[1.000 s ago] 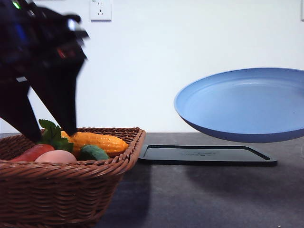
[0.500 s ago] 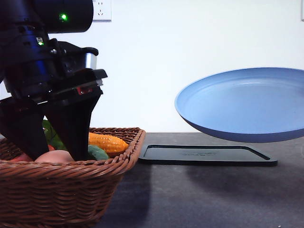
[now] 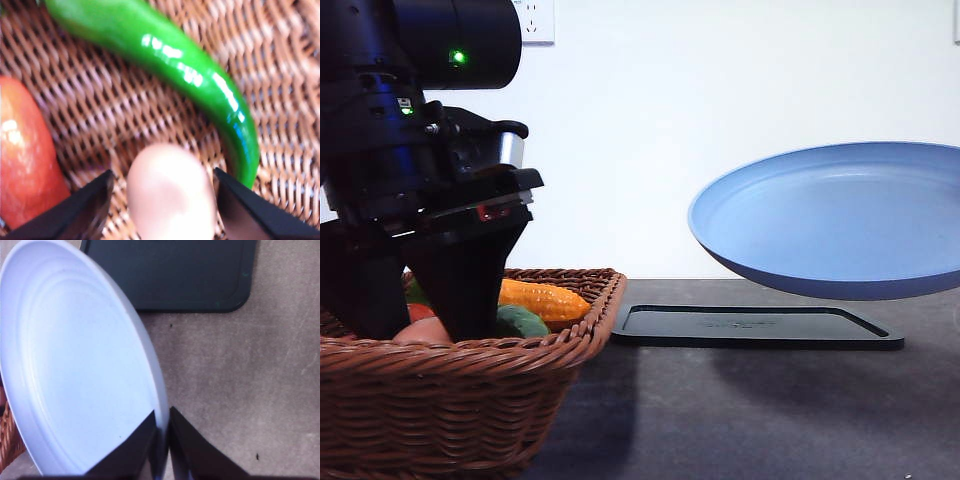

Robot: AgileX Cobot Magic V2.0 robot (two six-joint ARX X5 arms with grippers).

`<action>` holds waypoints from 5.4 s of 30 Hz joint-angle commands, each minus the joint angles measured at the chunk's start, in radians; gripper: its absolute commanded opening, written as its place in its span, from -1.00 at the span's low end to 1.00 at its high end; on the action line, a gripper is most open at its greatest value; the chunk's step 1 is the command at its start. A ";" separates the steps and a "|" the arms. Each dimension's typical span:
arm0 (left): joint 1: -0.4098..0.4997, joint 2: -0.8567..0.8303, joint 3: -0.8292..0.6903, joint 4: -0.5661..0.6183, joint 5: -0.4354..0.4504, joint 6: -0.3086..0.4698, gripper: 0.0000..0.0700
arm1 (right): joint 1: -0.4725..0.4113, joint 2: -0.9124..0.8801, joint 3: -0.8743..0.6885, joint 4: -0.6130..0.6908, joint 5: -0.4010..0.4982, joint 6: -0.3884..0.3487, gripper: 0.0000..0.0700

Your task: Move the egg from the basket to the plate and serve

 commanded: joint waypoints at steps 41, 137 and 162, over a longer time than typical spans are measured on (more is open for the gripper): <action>-0.294 -0.081 0.383 -0.022 -0.002 0.039 -0.58 | 0.193 0.042 0.011 -0.025 -0.112 0.102 -1.00; -0.296 -0.703 0.531 -0.366 -0.466 0.102 0.17 | 0.043 0.943 0.632 0.067 -0.186 0.081 -1.00; -0.296 -0.645 0.531 -0.368 -0.466 0.099 0.17 | 0.021 1.222 0.929 -0.140 -0.016 0.001 -1.00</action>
